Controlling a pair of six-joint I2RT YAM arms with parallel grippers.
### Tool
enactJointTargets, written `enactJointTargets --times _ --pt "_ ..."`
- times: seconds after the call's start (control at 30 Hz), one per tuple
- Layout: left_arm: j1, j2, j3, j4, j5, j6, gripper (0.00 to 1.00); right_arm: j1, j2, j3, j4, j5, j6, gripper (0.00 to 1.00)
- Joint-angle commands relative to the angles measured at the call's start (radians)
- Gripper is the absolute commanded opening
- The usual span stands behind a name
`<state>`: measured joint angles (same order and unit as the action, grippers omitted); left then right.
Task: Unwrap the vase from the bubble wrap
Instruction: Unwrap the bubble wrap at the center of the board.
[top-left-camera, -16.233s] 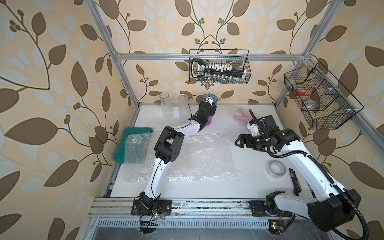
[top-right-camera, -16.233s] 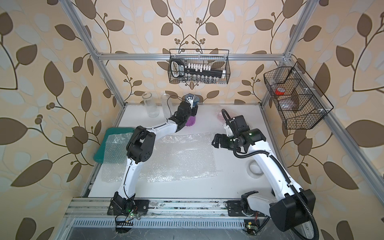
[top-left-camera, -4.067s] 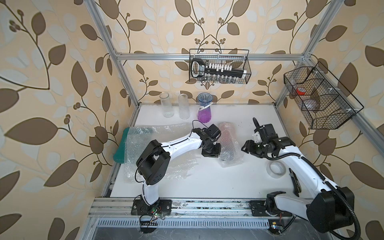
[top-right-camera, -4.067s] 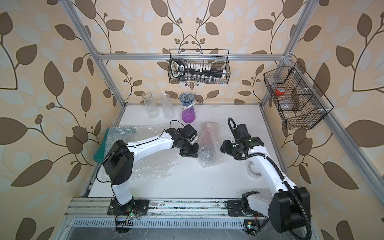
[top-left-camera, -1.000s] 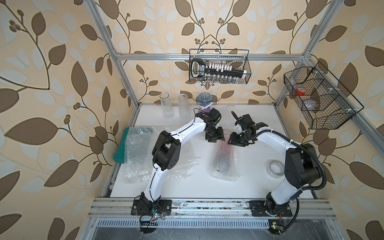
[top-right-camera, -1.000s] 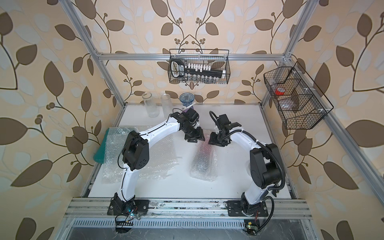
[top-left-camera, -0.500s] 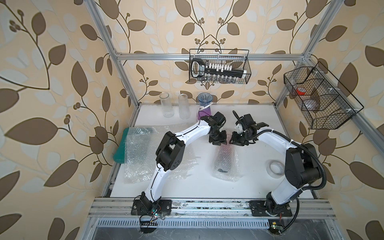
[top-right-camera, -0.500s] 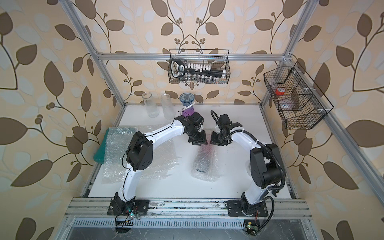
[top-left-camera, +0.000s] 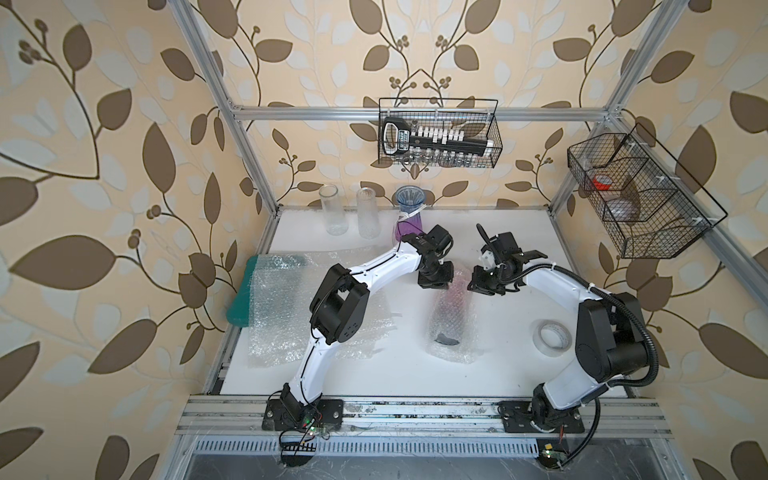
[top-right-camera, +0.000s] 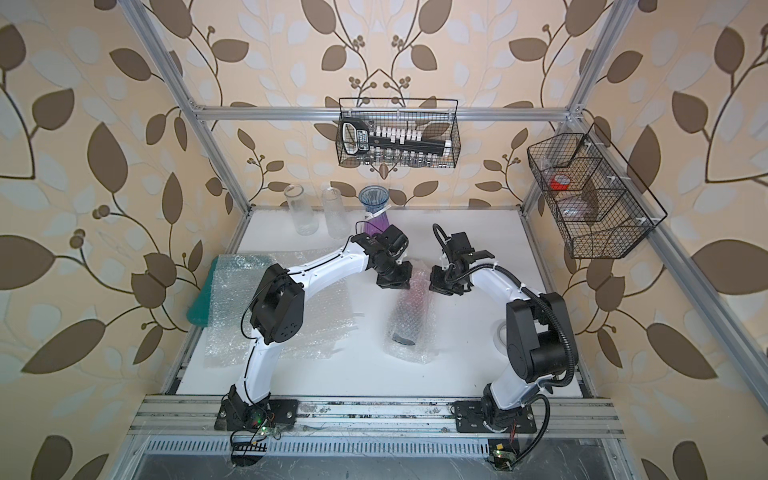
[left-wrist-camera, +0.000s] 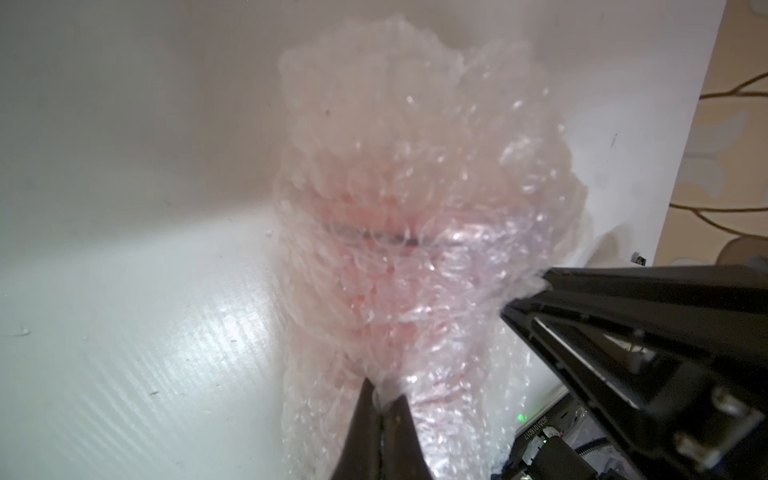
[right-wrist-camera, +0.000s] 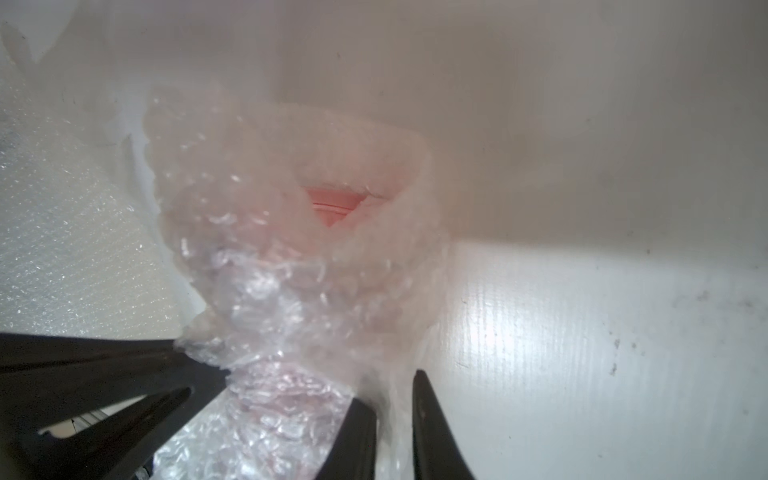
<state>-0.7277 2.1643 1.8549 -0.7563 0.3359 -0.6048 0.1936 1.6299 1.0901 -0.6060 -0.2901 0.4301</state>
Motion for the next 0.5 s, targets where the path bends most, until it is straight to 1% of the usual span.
enactJointTargets --times 0.0,0.1,0.2,0.23,0.33,0.4,0.47 --pt "-0.006 -0.023 -0.038 -0.086 -0.075 0.022 0.0 -0.011 -0.031 -0.023 -0.022 0.018 -0.001 0.13" --pt "-0.006 -0.032 -0.042 -0.085 -0.084 0.023 0.0 -0.014 -0.033 -0.03 -0.019 0.02 -0.004 0.04" --pt "-0.006 -0.04 -0.038 -0.087 -0.089 0.031 0.0 -0.016 -0.046 -0.025 -0.018 0.019 -0.01 0.04" --pt "-0.006 -0.042 -0.037 -0.089 -0.09 0.033 0.0 -0.016 -0.05 -0.024 -0.018 0.02 -0.014 0.06" --pt "-0.006 -0.044 -0.036 -0.088 -0.084 0.035 0.0 -0.014 -0.054 -0.021 -0.021 0.03 -0.036 0.2" --pt "-0.007 -0.045 -0.044 -0.083 -0.079 0.034 0.0 -0.01 -0.045 -0.024 -0.017 0.029 -0.044 0.25" --pt "-0.007 -0.047 -0.052 -0.077 -0.075 0.031 0.0 0.0 -0.033 -0.022 -0.015 0.026 -0.049 0.28"
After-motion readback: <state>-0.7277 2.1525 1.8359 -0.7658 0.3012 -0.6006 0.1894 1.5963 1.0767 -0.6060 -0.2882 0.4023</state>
